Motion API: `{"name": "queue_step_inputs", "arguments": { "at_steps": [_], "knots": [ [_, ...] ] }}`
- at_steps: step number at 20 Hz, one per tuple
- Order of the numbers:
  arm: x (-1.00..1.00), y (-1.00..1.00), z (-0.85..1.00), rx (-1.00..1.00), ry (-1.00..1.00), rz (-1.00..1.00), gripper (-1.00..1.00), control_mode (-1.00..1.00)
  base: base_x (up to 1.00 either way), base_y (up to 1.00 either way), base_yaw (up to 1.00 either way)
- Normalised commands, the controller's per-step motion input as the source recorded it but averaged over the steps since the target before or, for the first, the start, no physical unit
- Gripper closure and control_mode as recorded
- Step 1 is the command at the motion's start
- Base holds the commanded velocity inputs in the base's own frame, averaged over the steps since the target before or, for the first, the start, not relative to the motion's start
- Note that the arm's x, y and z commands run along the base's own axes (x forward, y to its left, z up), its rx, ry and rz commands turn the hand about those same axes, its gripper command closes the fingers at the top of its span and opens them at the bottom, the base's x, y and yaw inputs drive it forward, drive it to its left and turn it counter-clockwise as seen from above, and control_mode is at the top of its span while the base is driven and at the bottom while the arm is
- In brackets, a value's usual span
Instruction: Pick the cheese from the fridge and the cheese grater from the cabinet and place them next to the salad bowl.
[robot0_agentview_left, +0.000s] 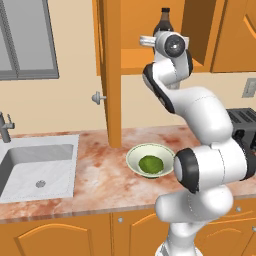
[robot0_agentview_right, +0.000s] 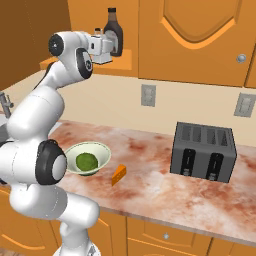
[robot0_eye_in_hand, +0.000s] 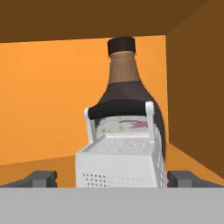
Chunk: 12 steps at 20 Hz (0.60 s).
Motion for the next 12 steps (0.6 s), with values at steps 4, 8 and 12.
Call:
{"name": "queue_step_inputs", "arguments": {
  "at_steps": [4, 8, 12],
  "knots": [
    [0.10, 0.00, -0.08, 0.00, 0.00, 0.00, -1.00, -1.00, 0.00, 0.00, 0.00],
    [0.00, -0.01, 0.00, 0.00, 0.00, 0.00, 1.00, -1.00, 0.00, 0.00, 0.00],
    [0.00, -0.02, 0.00, 0.00, 0.00, 0.00, 1.00, -1.00, 0.00, 0.00, 0.00]
  ]
}}
